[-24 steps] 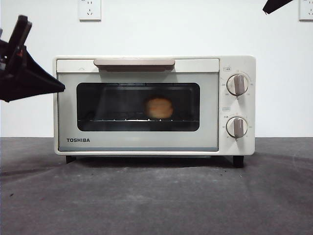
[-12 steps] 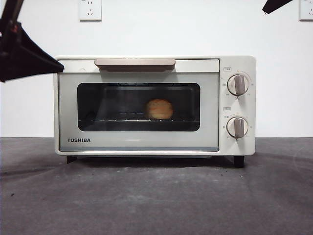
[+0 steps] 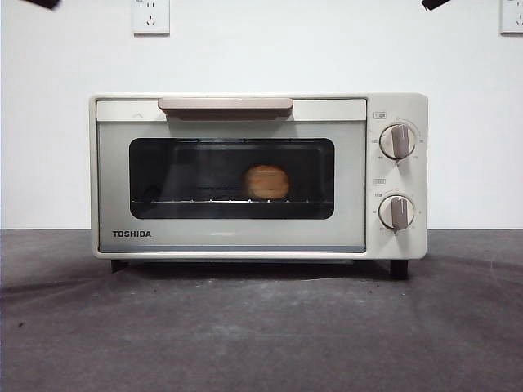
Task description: The left arm flap open the oven, the right arm pick bread and place it into oven, the left arm flap close the oven
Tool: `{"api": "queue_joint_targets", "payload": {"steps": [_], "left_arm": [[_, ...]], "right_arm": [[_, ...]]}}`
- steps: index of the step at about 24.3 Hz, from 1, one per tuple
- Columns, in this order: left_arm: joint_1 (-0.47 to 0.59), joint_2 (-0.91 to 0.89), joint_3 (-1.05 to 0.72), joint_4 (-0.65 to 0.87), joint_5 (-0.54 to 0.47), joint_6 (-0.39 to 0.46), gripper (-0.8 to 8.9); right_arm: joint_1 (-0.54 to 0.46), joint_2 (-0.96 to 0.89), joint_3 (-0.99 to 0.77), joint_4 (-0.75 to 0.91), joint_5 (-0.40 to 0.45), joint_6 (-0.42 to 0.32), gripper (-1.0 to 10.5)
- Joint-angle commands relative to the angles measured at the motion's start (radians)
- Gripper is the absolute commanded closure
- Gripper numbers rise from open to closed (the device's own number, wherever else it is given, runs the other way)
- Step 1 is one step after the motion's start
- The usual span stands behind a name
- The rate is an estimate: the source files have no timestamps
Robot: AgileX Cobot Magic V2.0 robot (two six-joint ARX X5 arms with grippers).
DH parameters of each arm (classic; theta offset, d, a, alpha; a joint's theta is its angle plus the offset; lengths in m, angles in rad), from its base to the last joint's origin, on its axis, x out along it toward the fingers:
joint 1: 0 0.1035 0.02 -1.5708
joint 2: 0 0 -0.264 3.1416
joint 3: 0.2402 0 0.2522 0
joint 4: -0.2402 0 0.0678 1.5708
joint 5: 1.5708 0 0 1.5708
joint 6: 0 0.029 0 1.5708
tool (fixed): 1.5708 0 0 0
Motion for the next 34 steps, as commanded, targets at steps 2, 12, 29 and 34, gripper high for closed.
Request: {"api": "queue_joint_targets", "payload": {"steps": [2, 12, 29, 34], "left_arm": [[-0.014, -0.006, 0.055, -0.104, -0.019, 0.067, 7.96], [-0.013, -0.021, 0.055, -0.121, -0.019, 0.067, 7.94], [-0.013, -0.021, 0.055, -0.121, -0.019, 0.067, 7.94], [-0.014, -0.021, 0.055, -0.121, -0.019, 0.067, 7.94]], "right_arm": [[0.010, 0.007, 0.005, 0.029, 0.005, 0.017, 5.0], [0.010, 0.007, 0.005, 0.027, 0.004, 0.016, 9.4], [0.010, 0.007, 0.005, 0.028, 0.003, 0.016, 9.4], [0.010, 0.007, 0.005, 0.028, 0.003, 0.016, 9.4]]}}
